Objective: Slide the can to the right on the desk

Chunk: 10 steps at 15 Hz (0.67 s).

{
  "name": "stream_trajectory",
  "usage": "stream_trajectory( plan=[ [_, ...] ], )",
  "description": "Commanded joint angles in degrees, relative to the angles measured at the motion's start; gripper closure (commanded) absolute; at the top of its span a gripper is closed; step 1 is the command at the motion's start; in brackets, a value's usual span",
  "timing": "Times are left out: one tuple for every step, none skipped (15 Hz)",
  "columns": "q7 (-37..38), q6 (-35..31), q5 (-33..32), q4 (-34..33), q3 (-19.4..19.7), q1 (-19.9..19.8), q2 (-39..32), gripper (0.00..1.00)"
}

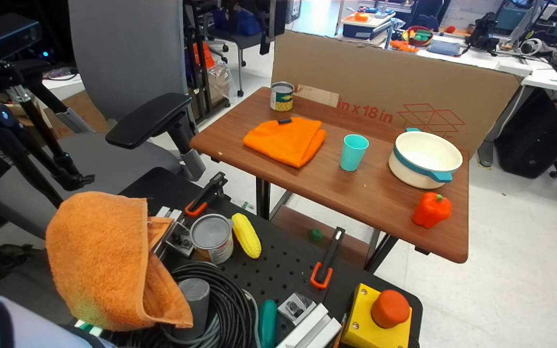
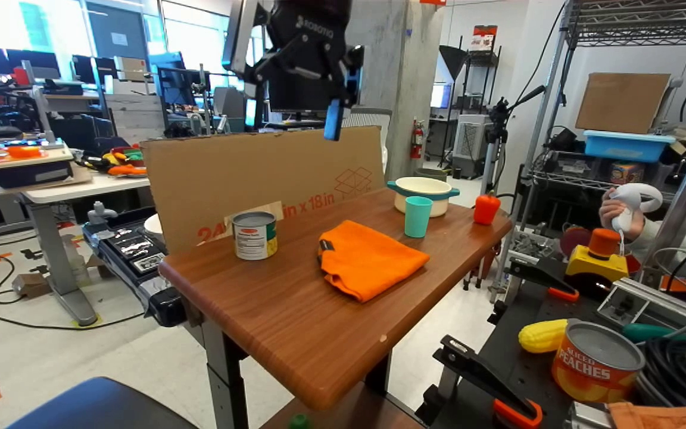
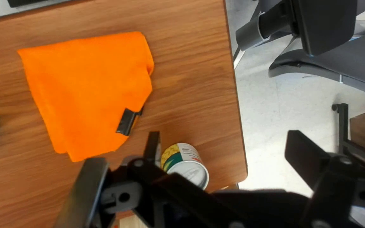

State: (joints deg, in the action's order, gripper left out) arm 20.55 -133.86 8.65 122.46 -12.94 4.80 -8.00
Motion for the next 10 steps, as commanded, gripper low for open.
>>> stream_trajectory(
  plan=[
    [-4.2,4.8,2.5,-12.5,1.7,1.7,-11.3,0.0],
    [-4.6,5.5,2.2,-15.1,1.8,2.1,-13.9,0.0],
    [-4.7,6.4,1.9,-17.5,1.9,2.5,-16.4,0.0],
    [-5.0,7.1,1.9,-19.8,1.9,2.9,-18.8,0.0],
    [-5.0,8.1,1.7,-22.0,1.9,3.5,-20.9,0.0],
    [-5.1,8.6,1.6,-23.9,1.9,4.1,-22.9,0.0],
    [-5.3,9.3,1.9,-25.5,1.8,4.5,-24.5,0.0],
    [-5.7,9.8,2.2,-27.0,1.6,4.9,-26.1,0.0],
    [-5.8,10.1,2.2,-28.5,1.6,5.4,-27.6,0.0],
    [-5.8,10.2,2.1,-30.1,1.6,5.9,-29.1,0.0]
  ],
)
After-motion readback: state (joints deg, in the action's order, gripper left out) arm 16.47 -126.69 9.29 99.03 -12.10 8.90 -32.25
